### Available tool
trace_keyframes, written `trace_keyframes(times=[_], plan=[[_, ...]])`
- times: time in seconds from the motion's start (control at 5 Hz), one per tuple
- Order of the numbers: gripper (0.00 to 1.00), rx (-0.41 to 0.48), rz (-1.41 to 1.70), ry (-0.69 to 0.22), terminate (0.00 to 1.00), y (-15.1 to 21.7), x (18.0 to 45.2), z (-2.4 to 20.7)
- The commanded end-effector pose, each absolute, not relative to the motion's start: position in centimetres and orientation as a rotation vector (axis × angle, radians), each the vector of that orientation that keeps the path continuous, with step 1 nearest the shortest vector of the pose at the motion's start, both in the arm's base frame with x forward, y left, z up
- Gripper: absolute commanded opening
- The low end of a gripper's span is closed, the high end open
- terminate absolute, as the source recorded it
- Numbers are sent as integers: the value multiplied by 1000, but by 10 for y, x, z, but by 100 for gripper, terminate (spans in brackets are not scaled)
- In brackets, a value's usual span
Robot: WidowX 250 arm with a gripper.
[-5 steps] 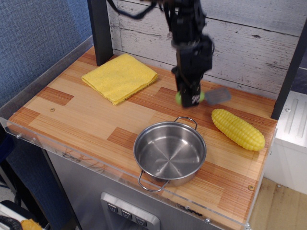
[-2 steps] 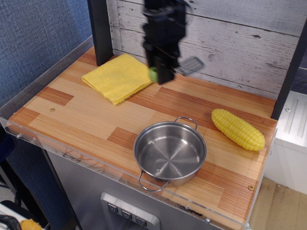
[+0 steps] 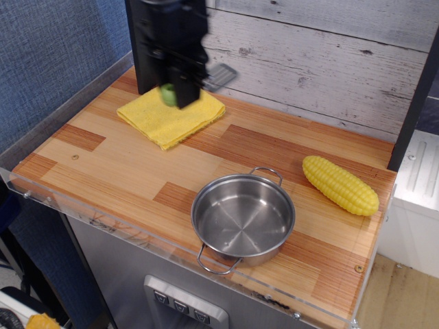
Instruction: Move spatula to front of table. spatula is front left on table
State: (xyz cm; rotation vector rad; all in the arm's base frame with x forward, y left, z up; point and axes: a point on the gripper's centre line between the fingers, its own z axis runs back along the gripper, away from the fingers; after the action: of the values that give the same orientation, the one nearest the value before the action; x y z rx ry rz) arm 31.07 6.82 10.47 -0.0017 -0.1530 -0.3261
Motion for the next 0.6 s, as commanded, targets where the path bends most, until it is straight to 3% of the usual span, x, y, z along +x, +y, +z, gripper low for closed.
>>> trace_keyframes(times=[0.0, 0.4], plan=[[0, 56, -156, -208, 0, 114, 288, 123], [0, 71, -29, -202, 0, 148, 272, 109]])
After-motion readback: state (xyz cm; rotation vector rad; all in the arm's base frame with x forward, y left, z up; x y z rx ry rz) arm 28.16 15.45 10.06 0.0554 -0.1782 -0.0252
